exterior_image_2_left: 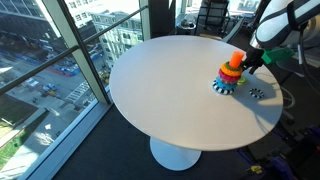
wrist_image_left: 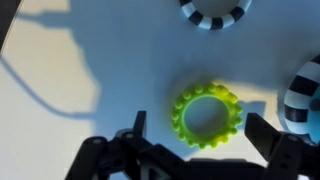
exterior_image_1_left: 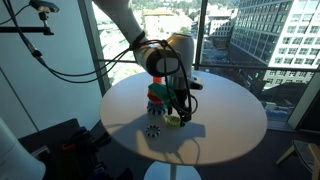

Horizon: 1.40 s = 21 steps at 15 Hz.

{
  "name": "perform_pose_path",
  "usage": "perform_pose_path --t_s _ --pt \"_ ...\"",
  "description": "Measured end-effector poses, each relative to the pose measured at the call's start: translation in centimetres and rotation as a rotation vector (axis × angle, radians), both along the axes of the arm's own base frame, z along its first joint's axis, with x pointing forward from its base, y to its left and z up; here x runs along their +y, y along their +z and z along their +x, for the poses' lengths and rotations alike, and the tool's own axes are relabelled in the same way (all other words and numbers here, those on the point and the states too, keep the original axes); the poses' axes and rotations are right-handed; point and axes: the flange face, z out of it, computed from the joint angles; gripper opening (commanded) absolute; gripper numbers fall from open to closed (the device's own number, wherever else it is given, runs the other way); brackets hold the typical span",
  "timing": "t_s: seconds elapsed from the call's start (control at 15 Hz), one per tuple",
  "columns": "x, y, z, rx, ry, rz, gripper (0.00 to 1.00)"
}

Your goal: Put the yellow ring on the orange stand

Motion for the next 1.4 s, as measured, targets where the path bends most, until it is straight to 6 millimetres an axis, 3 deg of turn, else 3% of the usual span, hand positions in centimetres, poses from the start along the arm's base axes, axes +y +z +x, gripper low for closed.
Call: perform_pose_path --t_s 1.13,1.33,1.4 --pt "0.6 -1.2 -0.1 0.019 0.013 0.002 1.00" --pt "0.6 -1.2 -0.2 0.020 0.013 0.003 0.77" --pt "0.6 -1.2 -0.2 0.020 0.013 0.003 0.77"
